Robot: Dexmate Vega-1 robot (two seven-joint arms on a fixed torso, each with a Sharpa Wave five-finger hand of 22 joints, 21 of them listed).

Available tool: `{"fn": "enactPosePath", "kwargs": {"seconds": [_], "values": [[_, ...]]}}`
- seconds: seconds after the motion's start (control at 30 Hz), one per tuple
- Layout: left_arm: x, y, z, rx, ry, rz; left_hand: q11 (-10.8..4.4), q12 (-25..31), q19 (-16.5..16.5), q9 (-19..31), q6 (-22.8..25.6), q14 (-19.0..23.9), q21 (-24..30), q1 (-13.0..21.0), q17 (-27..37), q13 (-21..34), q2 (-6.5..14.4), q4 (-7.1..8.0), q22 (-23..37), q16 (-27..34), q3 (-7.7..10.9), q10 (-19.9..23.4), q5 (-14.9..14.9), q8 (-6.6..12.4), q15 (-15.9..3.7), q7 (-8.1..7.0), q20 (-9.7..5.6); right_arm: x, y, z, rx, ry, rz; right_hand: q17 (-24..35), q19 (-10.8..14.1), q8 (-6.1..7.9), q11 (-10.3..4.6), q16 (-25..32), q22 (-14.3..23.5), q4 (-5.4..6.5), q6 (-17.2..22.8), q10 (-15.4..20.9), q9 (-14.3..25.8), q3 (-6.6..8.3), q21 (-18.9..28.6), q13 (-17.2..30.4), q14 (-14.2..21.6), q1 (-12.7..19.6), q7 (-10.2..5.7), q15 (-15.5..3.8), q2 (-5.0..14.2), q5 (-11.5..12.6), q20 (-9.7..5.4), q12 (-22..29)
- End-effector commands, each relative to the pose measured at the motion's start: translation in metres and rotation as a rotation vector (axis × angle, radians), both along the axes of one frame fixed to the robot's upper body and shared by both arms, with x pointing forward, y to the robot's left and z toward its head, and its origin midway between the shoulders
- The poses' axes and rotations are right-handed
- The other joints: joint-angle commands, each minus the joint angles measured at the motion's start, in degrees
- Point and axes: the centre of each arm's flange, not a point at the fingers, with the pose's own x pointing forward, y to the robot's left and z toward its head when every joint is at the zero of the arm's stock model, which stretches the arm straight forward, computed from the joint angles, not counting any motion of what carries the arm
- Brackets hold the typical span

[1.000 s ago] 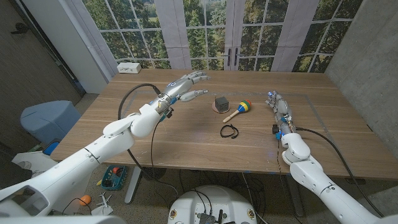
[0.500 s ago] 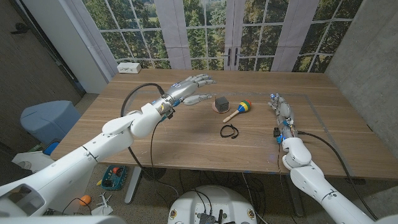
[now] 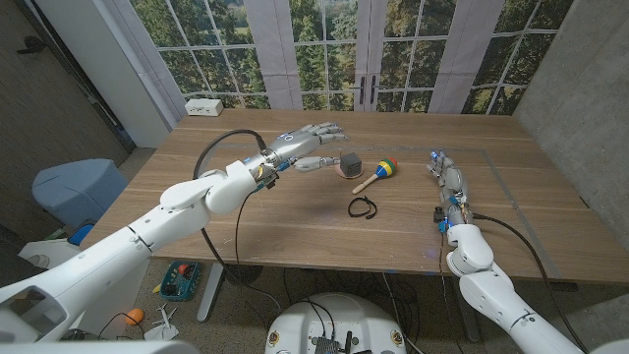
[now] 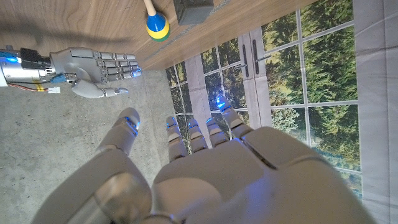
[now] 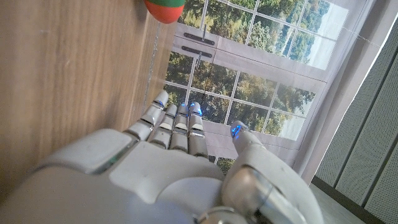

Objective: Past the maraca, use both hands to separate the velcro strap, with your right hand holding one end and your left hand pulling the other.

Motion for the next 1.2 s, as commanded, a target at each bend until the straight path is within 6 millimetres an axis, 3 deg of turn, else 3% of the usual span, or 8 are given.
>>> {"fn": "enactPosePath", "kwargs": {"seconds": [0.03, 0.33, 0.47, 0.53, 0.63, 0.87, 1.07, 1.2], "values": [[-0.008, -0.012, -0.006, 0.094, -0.013, 0.007, -0.37, 0.12, -0.35, 0.25, 0.17, -0.48, -0.35, 1.03, 0.18, 0.22, 0.05, 0.0, 0.12, 0.01, -0.07, 0.4, -0.07, 0.14, -0.92, -0.05, 0.26, -0.013, -0.003, -0.016, 0.02, 0.0, -0.011, 0.11, 0.54, 0.12, -0.03, 0.37, 0.21, -0.25, 0.56, 0.31, 0.25, 0.04, -0.38, -0.07, 0.53, -0.32, -0.22, 0.05, -0.13, -0.03, -0.51, 0.21], [-0.016, -0.022, -0.009, 0.147, -0.073, 0.024, -2.65, 0.93, 1.28, 0.39, -0.58, 2.51, -1.42, 4.24, 0.28, 0.37, -1.4, -0.81, 0.12, 1.05, 0.24, 2.64, -0.19, 0.65, -2.37, 0.06, 0.5, -0.02, -0.005, -0.023, 0.036, -0.002, -0.018, 0.12, 0.66, 0.08, -0.11, 0.42, 0.22, -0.32, 0.64, 0.41, 0.27, 0.05, -0.65, -0.08, 0.5, -0.37, -0.19, 0.16, -0.15, -0.06, -0.43, 0.2], [-0.019, -0.025, -0.01, 0.153, -0.127, 0.036, -1.3, 1.73, 5.12, 0.55, 0.48, 9.16, -2.59, 9.65, 0.28, 0.6, -3.61, -0.71, 0.21, 1.77, -0.28, 6.62, -0.38, 1.61, -4.72, 2.22, -5.96, -0.023, -0.006, -0.025, 0.04, -0.003, -0.022, 0.12, 0.72, 0.05, 0.02, 0.44, 0.23, -0.34, 0.64, 0.44, 0.27, 0.04, -0.76, -0.08, 0.48, -0.4, -0.2, 0.16, -0.15, -0.06, -0.39, 0.19], [-0.022, -0.027, -0.01, 0.15, -0.18, 0.054, -2.36, 3.7, 7.9, 0.74, 4.97, 15.78, -3.64, 14.65, 0.5, 0.97, -5.93, -0.64, 0.17, 2.69, -1.37, 14.09, -0.28, 3.19, -5.89, 4.36, -8.44, -0.025, -0.008, -0.027, 0.044, -0.004, -0.025, 0.12, 0.74, 0.05, -0.04, 0.45, 0.23, -0.35, 0.67, 0.47, 0.27, 0.04, -0.8, -0.08, 0.48, -0.41, -0.18, 0.07, -0.15, -0.06, -0.38, 0.2], [-0.023, -0.029, -0.01, 0.155, -0.2, 0.07, -4.74, 5.13, 11.76, 0.85, 10.24, 22.81, -4.51, 19.67, 0.63, 1.15, -8.62, -0.59, 0.1, 3.57, -3.31, 21.12, -0.23, 4.49, -8.15, 4.8, -10.12, -0.026, -0.009, -0.028, 0.045, -0.007, -0.028, 0.13, 0.79, 0.04, 0.06, 0.5, 0.24, -0.35, 0.68, 0.49, 0.28, 0.02, -0.89, -0.09, 0.55, -0.47, -0.18, 0.2, -0.18, -0.07, -0.36, 0.19], [-0.025, -0.041, -0.01, 0.231, -0.262, 0.128, -6.57, 4.54, 24.81, 0.96, 16.24, 29.97, -3.97, 29.46, 0.6, 1.24, -12.95, -0.3, 0.0, 3.12, -7.44, 27.57, -0.18, 4.89, -10.06, 4.85, -10.96, -0.026, -0.011, -0.031, 0.058, -0.006, -0.031, 0.13, 0.91, 0.02, 0.1, 0.53, 0.24, -0.35, 0.75, 0.59, 0.28, -0.03, -1.05, -0.09, 0.54, -0.57, -0.15, 0.22, -0.23, -0.09, -0.29, 0.2], [-0.025, -0.047, -0.011, 0.286, -0.274, 0.147, -6.59, 5.02, 25.63, 1.03, 18.54, 32.56, -5.09, 32.93, 1.16, 1.76, -12.92, -0.07, 0.06, 3.71, -8.82, 30.38, -0.22, 5.2, -10.34, 4.96, -10.42, -0.026, -0.012, -0.034, 0.066, -0.003, -0.033, 0.14, 1.01, 0.03, 0.18, 0.58, 0.25, -0.31, 0.85, 0.62, 0.29, -0.09, -1.19, -0.09, 0.58, -0.7, -0.06, 0.27, -0.25, -0.09, -0.23, 0.18], [-0.025, -0.049, -0.012, 0.294, -0.276, 0.152, -6.63, 5.25, 23.43, 1.15, 20.25, 33.65, -6.55, 33.34, 2.28, 2.39, -12.33, 0.51, 0.39, 4.77, -10.43, 31.64, -0.3, 5.6, -10.36, 3.97, -8.63, -0.027, -0.013, -0.035, 0.068, 0.0, -0.036, 0.14, 1.05, 0.03, 0.21, 0.63, 0.25, -0.28, 0.9, 0.66, 0.29, -0.13, -1.27, -0.09, 0.68, -0.78, -0.03, 0.29, -0.28, -0.1, -0.17, 0.19]]}}
